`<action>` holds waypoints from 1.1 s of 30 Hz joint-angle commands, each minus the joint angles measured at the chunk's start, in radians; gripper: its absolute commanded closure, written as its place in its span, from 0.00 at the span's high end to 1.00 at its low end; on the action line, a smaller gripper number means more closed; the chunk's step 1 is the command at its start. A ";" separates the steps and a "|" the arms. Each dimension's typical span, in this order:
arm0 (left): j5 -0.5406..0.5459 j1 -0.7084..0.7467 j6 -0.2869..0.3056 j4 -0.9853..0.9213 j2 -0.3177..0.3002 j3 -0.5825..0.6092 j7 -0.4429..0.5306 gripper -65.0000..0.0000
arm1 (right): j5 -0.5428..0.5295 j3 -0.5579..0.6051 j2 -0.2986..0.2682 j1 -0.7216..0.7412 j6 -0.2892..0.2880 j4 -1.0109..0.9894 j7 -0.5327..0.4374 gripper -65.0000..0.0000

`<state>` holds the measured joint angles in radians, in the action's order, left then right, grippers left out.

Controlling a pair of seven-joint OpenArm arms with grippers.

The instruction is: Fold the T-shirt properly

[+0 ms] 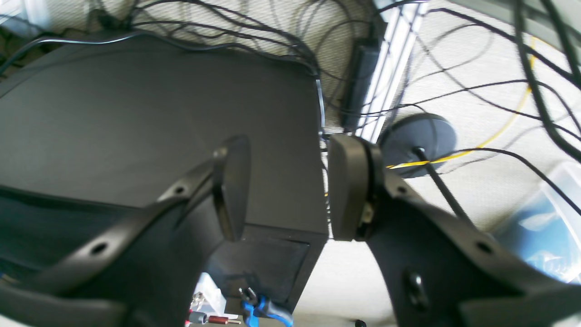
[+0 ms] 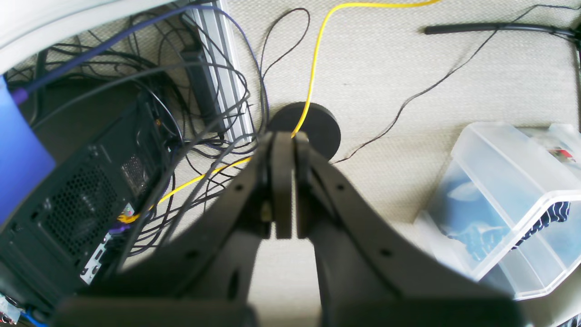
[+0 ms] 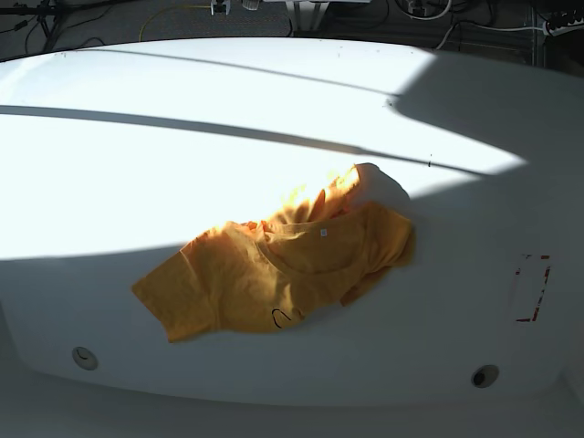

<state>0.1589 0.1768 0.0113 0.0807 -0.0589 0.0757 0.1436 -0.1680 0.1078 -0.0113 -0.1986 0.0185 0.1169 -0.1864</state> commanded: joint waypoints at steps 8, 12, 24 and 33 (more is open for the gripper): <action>-0.009 0.072 0.006 -0.014 0.028 0.044 0.012 0.38 | -0.001 -0.008 0.006 -0.007 0.014 -0.005 -0.002 0.01; -0.010 0.076 0.006 -0.013 0.029 0.045 0.011 0.38 | -0.001 -0.007 0.006 -0.007 0.014 -0.004 -0.003 0.01; -0.012 0.083 0.008 -0.007 0.023 0.043 0.003 0.38 | 0.003 -0.006 0.005 -0.009 0.009 -0.003 -0.005 0.01; -0.011 0.074 0.009 -0.015 0.022 0.034 0.000 0.39 | 0.001 -0.008 0.003 -0.015 0.010 -0.009 -0.010 0.01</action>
<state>0.1513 0.2466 0.0235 0.0662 -0.0307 0.1131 0.1459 -0.1646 0.1013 -0.0036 -0.2031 0.0292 0.1139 -0.1902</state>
